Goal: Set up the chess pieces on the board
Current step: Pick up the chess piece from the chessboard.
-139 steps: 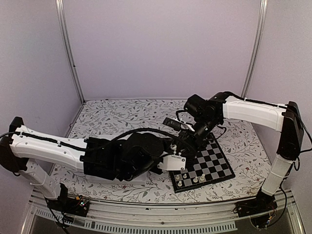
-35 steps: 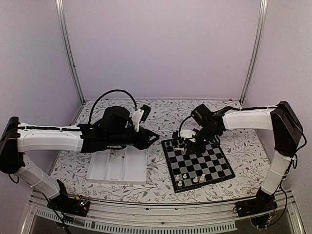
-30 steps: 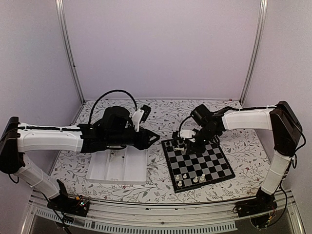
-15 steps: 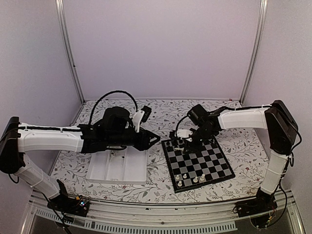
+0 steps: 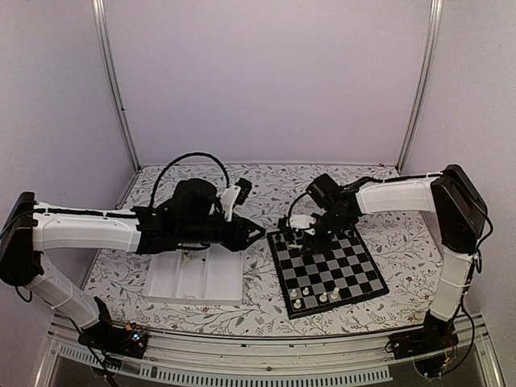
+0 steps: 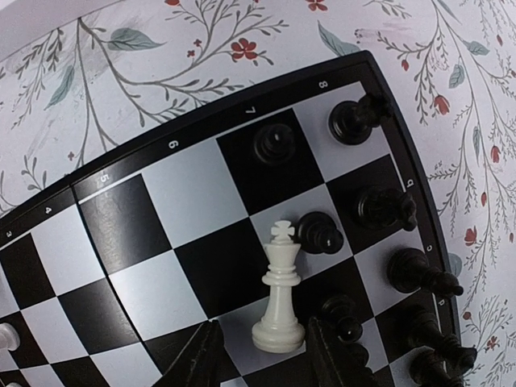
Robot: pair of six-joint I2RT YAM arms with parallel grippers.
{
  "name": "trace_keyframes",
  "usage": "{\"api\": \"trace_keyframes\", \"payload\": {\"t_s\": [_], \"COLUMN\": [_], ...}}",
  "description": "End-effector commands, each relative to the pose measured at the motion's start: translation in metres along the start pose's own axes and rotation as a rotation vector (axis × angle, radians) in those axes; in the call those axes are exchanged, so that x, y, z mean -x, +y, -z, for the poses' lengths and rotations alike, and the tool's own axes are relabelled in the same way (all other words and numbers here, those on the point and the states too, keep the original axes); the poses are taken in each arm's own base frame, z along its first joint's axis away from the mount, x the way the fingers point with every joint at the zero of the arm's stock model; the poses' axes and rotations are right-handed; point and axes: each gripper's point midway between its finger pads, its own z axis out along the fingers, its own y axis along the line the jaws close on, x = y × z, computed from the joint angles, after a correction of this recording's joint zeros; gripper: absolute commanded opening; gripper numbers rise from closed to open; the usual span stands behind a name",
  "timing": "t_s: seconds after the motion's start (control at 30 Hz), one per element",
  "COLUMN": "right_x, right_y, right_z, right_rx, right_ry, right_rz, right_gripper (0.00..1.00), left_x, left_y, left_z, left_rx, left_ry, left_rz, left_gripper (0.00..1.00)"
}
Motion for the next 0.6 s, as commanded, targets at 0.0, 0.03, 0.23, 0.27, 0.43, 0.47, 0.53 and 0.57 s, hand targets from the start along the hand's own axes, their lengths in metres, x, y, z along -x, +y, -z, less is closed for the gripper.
{"api": "trace_keyframes", "payload": {"t_s": [0.0, 0.03, 0.23, 0.27, 0.43, 0.47, 0.53, 0.57], "right_x": [0.008, 0.008, 0.008, 0.008, 0.006, 0.005, 0.002, 0.001], "right_y": [-0.001, -0.001, -0.001, -0.001, 0.003, 0.005, 0.009, 0.012], "right_z": [-0.006, -0.006, -0.010, -0.010, -0.014, -0.015, -0.013, -0.011], "right_rx": [0.003, 0.005, 0.011, 0.014, 0.039, 0.047, 0.062, 0.069], "right_ry": [-0.008, -0.007, -0.002, -0.002, 0.010, 0.016, 0.021, 0.020], "right_rz": [0.006, 0.005, -0.004, -0.009, -0.034, -0.041, -0.049, -0.051], "right_gripper": [0.38, 0.38, 0.34, 0.33, 0.19, 0.16, 0.11, 0.09], "left_x": [-0.002, -0.003, -0.004, -0.004, -0.005, -0.005, -0.004, -0.004], "left_y": [0.001, 0.001, 0.001, 0.001, 0.002, 0.003, 0.003, 0.004], "left_z": [-0.004, -0.005, -0.006, -0.006, -0.005, -0.004, -0.001, 0.001], "left_rx": [-0.011, -0.011, -0.012, -0.012, -0.004, -0.002, 0.003, 0.007], "left_ry": [0.000, 0.002, 0.007, 0.008, 0.011, 0.012, 0.008, 0.003], "left_rz": [0.003, 0.003, 0.004, 0.003, 0.007, 0.008, 0.011, 0.014], "left_gripper": [0.38, 0.38, 0.39, 0.38, 0.38, 0.38, 0.39, 0.39]}}
